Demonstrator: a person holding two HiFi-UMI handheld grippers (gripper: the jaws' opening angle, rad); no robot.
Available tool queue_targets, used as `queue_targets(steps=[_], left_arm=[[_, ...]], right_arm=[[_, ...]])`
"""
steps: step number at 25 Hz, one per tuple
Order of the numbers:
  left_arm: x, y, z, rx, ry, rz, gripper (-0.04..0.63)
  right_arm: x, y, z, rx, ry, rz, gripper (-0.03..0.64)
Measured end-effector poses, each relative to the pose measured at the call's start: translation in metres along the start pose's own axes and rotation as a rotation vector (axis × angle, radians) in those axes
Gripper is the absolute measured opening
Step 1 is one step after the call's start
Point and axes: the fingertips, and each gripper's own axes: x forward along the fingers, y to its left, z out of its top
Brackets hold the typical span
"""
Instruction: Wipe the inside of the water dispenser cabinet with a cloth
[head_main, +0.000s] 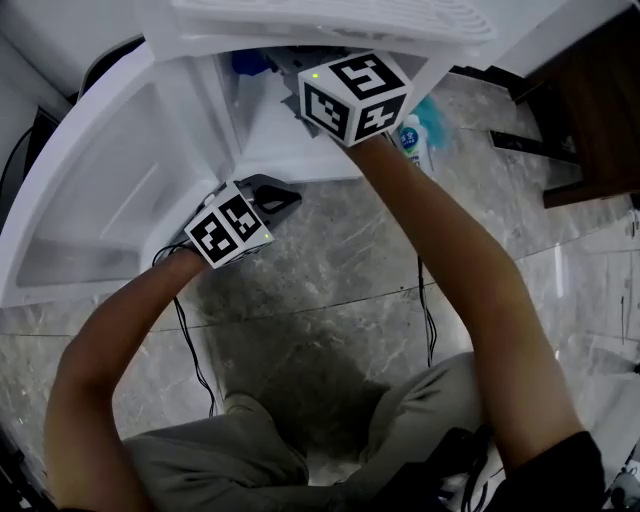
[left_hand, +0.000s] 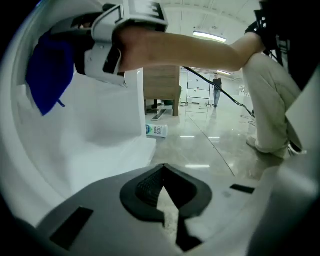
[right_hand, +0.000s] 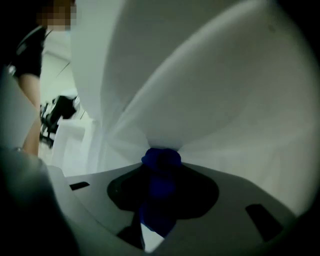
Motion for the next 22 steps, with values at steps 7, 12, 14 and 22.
queue_targets(steps=[7, 12, 14, 22], left_arm=[[0.002, -0.002, 0.023, 0.022, -0.026, 0.005, 0.006], [-0.007, 0.000, 0.024, 0.009, -0.043, 0.017, 0.006], [-0.013, -0.001, 0.020, 0.000, -0.043, 0.020, 0.006], [-0.025, 0.003, 0.004, -0.012, -0.032, 0.035, 0.006]], right_arm=[[0.003, 0.020, 0.015, 0.114, -0.086, -0.084, 0.114], [0.013, 0.010, 0.012, 0.089, -0.106, -0.152, 0.112], [0.022, 0.000, 0.009, 0.088, -0.107, -0.184, 0.112], [0.039, -0.020, 0.001, 0.081, -0.078, -0.227, 0.112]])
